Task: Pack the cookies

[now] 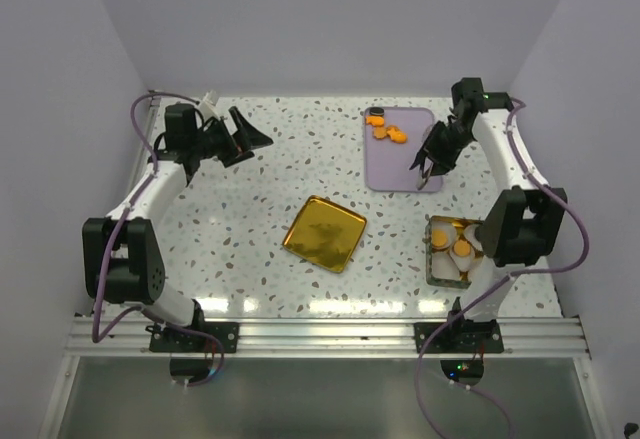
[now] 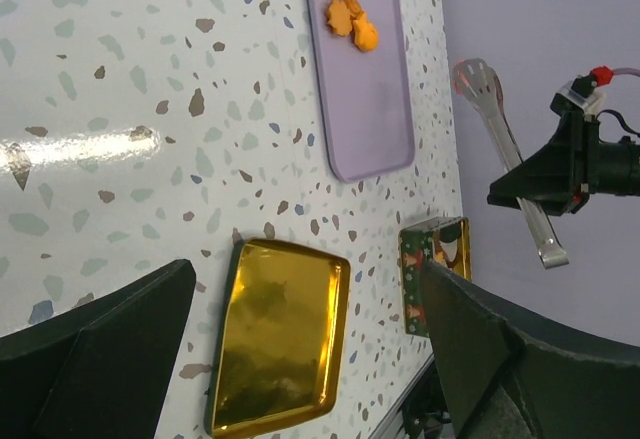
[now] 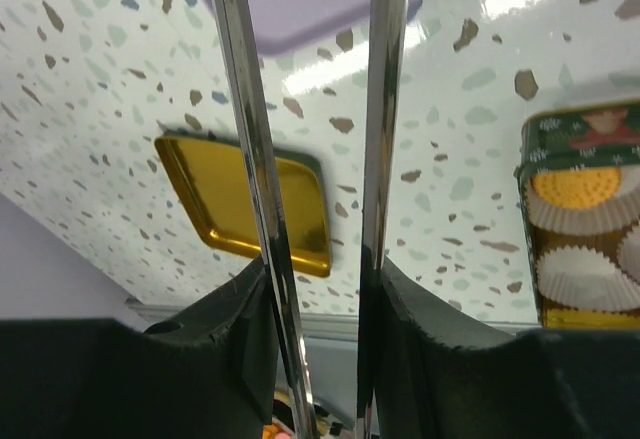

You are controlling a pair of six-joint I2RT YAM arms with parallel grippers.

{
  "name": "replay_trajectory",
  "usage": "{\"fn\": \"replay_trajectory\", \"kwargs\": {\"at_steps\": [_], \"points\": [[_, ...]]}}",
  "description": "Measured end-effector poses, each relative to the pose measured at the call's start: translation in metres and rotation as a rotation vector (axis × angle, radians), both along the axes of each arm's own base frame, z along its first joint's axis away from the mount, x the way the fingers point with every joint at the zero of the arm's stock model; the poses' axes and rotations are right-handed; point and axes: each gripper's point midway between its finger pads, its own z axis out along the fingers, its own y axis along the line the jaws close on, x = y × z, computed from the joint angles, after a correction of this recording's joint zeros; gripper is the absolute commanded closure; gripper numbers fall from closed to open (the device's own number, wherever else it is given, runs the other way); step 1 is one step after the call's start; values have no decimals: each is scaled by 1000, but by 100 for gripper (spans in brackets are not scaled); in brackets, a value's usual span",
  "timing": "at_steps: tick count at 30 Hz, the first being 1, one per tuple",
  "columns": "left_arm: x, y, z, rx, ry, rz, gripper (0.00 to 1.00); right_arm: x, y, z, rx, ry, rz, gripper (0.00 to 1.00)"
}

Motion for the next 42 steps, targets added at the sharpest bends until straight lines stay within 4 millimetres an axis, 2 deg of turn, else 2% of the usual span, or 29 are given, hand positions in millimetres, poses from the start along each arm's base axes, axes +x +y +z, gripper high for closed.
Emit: {"fn": "replay_trajectory", "kwargs": {"at_steps": [3,7,15,20,24,28,35,38,41,42], "points": [[5,-1,6,-3,-20,-6,0,-22,0,16,2,-19,5,76],[8,-3,4,-16,-27,-19,0,-54,-1,31,0,-30,16,76],[8,-11,-1,-44,-31,-46,1,-137,0,51,22,-69,31,76],[3,-35,-8,-47,-24,-107,1,-181,8,58,79,-126,40,75],[-3,-55,-16,-53,-6,-154,2,-207,21,63,166,-169,49,76],[-7,-64,-22,-59,16,-172,2,-232,33,63,249,-172,24,77],[-8,-66,-23,-59,15,-177,3,-236,28,68,235,-179,-94,79],[-11,-66,-29,-58,25,-176,3,-222,17,77,166,-193,-140,78],[-15,-65,-34,-57,39,-176,3,-195,5,94,100,-234,-176,76],[-16,-65,-35,-57,42,-176,3,-188,4,98,93,-243,-184,72]]}}
